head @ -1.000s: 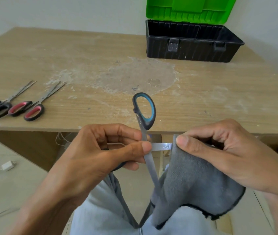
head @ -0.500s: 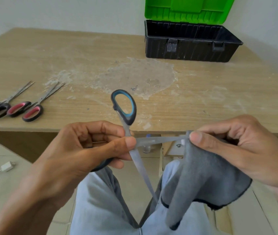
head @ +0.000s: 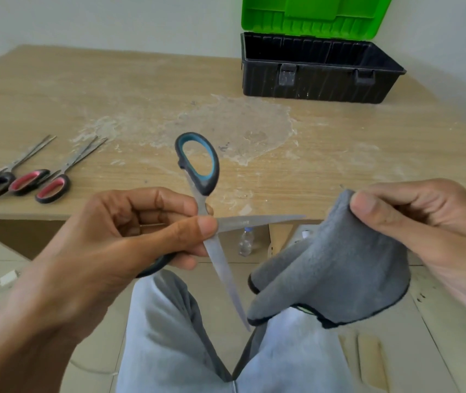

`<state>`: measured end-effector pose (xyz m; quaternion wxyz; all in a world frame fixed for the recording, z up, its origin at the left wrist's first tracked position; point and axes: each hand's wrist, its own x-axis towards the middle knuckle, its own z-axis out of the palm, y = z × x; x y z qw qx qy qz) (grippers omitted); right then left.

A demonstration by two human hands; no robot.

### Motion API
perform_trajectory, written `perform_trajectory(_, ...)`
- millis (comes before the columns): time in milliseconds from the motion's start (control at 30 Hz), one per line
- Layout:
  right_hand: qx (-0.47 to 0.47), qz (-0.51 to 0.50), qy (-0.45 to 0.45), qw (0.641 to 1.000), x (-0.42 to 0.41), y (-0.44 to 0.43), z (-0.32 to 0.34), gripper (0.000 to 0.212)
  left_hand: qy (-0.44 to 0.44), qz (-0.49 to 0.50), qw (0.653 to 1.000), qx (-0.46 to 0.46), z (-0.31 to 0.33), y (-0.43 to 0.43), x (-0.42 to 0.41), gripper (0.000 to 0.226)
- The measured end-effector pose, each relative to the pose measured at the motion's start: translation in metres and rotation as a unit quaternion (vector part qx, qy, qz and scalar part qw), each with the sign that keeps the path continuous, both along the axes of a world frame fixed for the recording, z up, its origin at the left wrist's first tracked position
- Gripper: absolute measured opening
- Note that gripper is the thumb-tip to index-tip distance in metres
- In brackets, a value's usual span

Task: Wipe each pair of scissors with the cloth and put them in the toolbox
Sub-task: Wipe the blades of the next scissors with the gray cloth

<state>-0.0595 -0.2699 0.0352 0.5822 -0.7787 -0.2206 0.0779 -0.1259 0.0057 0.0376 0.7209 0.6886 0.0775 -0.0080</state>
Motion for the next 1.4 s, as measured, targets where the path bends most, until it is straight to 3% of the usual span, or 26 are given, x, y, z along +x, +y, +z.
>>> perform_trajectory(400, -0.062, 0.038, -0.032, 0.997, 0.003, -0.002, -0.004, 0.031, -0.064, -0.027, 0.992, 0.106, 0.003, -0.002, -0.003, 0.018)
perform_trajectory(800, -0.096, 0.071, -0.035, 0.992, 0.005, -0.004, -0.002, 0.028, -0.087, -0.035, 0.986, 0.141, 0.003, -0.002, -0.005, 0.018)
perform_trajectory(1200, -0.107, 0.11, -0.031, 0.988, 0.002, 0.009, 0.002, 0.021, -0.084, -0.055, 0.986, 0.13, 0.007, -0.019, -0.004, 0.01)
perform_trajectory(1400, -0.12, 0.136, -0.018, 0.983, -0.007, 0.03, -0.005, 0.029, -0.062, -0.081, 0.988, 0.117, 0.004, -0.028, -0.003, 0.011)
